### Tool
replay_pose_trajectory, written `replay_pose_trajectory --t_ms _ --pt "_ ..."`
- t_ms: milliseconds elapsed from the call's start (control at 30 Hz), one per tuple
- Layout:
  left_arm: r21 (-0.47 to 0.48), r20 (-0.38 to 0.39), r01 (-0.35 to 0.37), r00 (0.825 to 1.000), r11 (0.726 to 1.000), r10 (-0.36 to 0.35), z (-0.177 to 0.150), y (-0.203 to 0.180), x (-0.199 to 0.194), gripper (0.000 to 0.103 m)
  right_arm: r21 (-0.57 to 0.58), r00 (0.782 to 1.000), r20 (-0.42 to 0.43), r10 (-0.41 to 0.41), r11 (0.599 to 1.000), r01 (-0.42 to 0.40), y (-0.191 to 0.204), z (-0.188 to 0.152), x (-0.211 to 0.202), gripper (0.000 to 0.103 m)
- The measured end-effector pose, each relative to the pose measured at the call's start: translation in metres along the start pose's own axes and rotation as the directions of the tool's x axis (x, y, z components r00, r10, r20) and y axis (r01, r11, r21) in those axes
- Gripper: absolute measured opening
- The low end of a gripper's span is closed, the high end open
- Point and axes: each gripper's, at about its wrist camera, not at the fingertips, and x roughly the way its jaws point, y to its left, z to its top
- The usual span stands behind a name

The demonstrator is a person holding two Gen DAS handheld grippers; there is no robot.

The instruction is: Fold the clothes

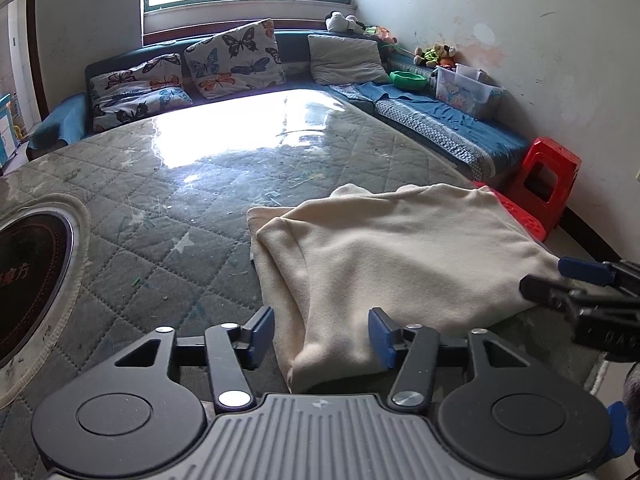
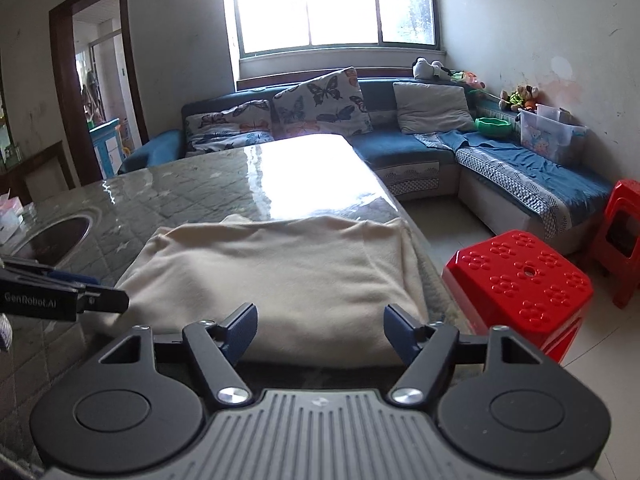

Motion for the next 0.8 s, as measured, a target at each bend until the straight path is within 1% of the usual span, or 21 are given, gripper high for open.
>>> replay_pose_trajectory --t_ms 33,167,267,400,500,633,800 --pt "0.004 0.002 0.003 1.0 1.0 -0.003 -0.001 -0.001 -0.002 0.06 -0.003 1.0 -0.002 -0.004 1.0 0.004 0.003 -0.003 -0.003 0.084" --pt "0.01 0.0 0.008 1.0 1.0 -0.008 -0.007 -0.005 -0.007 0.068 -0.015 1.0 0.0 -0.011 1.0 0.011 0.008 -0.008 -0.01 0.085" --pt "0.016 -0.001 0.01 1.0 1.0 -0.01 -0.011 -0.007 -0.011 0.074 -0.012 1.0 0.001 -0.015 1.0 0.015 0.012 -0.011 -0.014 0.093" --pt "0.031 0.005 0.015 1.0 0.999 -0.015 -0.017 -0.009 -0.016 0.085 -0.011 1.0 0.002 -0.026 1.0 0.026 0.016 -0.016 -0.021 0.096" --pt "0.035 0.013 0.02 1.0 0.999 -0.02 -0.02 -0.01 -0.021 0.091 -0.014 0.999 0.005 -0.042 0.999 0.042 0.02 -0.018 -0.024 0.102" --pt "0.04 0.022 0.026 0.999 0.999 -0.027 -0.024 -0.01 -0.026 0.098 -0.014 0.999 0.012 -0.049 0.999 0.049 0.024 -0.021 -0.03 0.103" --pt "0.044 0.028 0.033 0.999 0.998 -0.035 -0.028 -0.01 -0.032 0.103 -0.007 0.998 0.014 -0.062 0.998 0.062 0.026 -0.024 -0.034 0.103"
